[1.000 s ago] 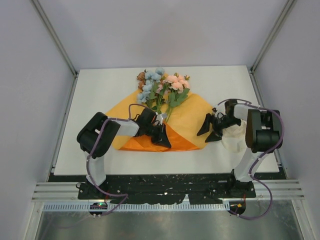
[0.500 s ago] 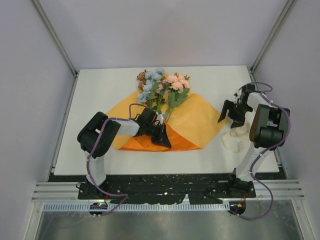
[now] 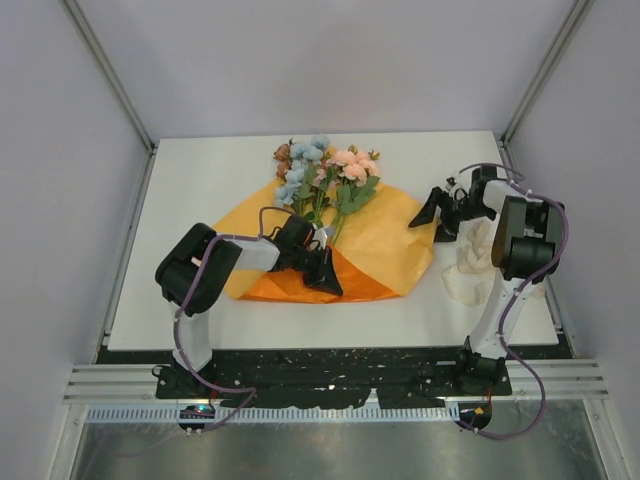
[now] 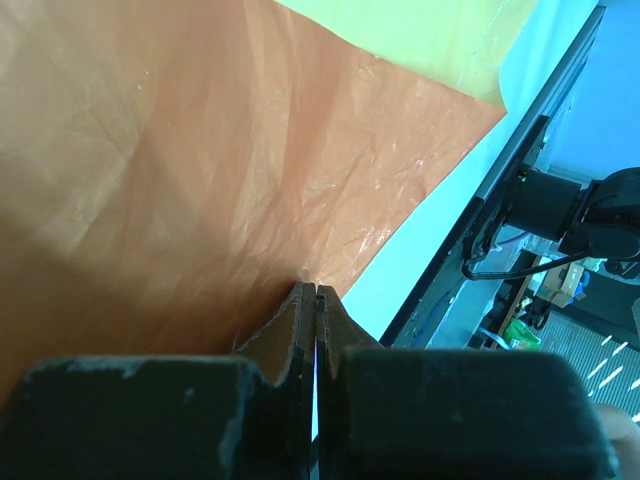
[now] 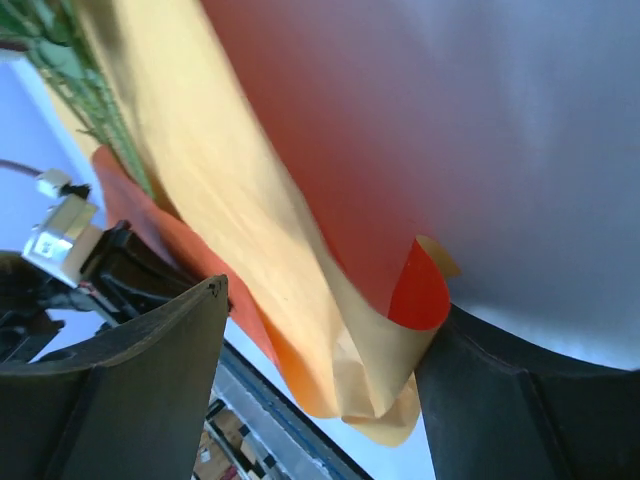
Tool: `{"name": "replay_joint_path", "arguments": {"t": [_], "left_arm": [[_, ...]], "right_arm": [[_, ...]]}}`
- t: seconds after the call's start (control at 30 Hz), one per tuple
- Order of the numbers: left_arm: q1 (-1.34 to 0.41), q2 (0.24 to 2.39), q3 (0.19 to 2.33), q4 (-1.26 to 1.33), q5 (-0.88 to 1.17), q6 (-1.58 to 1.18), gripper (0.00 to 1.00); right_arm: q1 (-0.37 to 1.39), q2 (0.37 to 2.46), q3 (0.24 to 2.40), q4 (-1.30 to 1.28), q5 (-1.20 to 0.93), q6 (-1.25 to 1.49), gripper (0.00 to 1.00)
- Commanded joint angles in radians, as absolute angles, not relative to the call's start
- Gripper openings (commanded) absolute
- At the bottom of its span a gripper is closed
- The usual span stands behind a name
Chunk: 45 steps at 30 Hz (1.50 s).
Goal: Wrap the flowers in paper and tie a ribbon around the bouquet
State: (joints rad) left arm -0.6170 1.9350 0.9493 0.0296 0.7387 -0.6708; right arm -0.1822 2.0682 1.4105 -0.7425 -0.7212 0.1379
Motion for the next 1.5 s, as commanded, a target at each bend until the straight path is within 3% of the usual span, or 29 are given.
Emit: {"name": "replay_joint_path", "arguments": {"t": [0.0, 0.07, 0.17, 0.4, 0.53, 0.67, 0.8, 0.93, 1.23, 1.47], "left_arm": [[-0.611, 1.991, 0.953, -0.037, 0.598, -0.609, 0.02], [-0.612, 1.993, 0.954, -0.037, 0.600, -0.607, 0.02], [-0.609, 1.990, 0.953, -0.035, 0.601, -0.609, 0.02], [-0.604, 1.987, 0.946, -0.028, 0.600, -0.609, 0.02], [-0.603, 1.988, 0.945, -0.026, 0.601, -0.607, 0.02], [-0.600, 1.997, 0.942, -0.025, 0.598, -0.612, 0.01], [-0.597, 2.008, 0.962, -0.041, 0.601, -0.607, 0.01], [-0.595, 2.013, 0.977, -0.058, 0.600, -0.600, 0.01], [-0.595, 2.026, 0.983, -0.071, 0.594, -0.592, 0.00], [-0.594, 2.040, 1.003, -0.080, 0.601, -0.592, 0.00]], "right_arm": [[-0.172, 2.065, 1.335, -0.595, -0.940, 0.219, 0.77], [-0.170, 2.008, 1.264, -0.519, -0.992, 0.282, 0.81], [-0.175, 1.892, 1.123, -0.434, -1.005, 0.342, 0.96], [-0.225, 1.752, 0.870, -0.453, -0.948, 0.377, 0.95], [-0.224, 1.674, 0.802, -0.275, -0.898, 0.466, 1.00], [-0.212, 1.692, 0.862, -0.120, -0.818, 0.471, 0.83], [-0.172, 1.732, 0.943, -0.146, -0.868, 0.482, 0.34], [-0.100, 1.672, 0.951, -0.118, -0.917, 0.531, 0.05], [0.136, 1.523, 0.962, 0.199, -0.943, 0.859, 0.05], [0.229, 1.597, 0.965, 0.359, -0.865, 0.997, 0.05]]}}
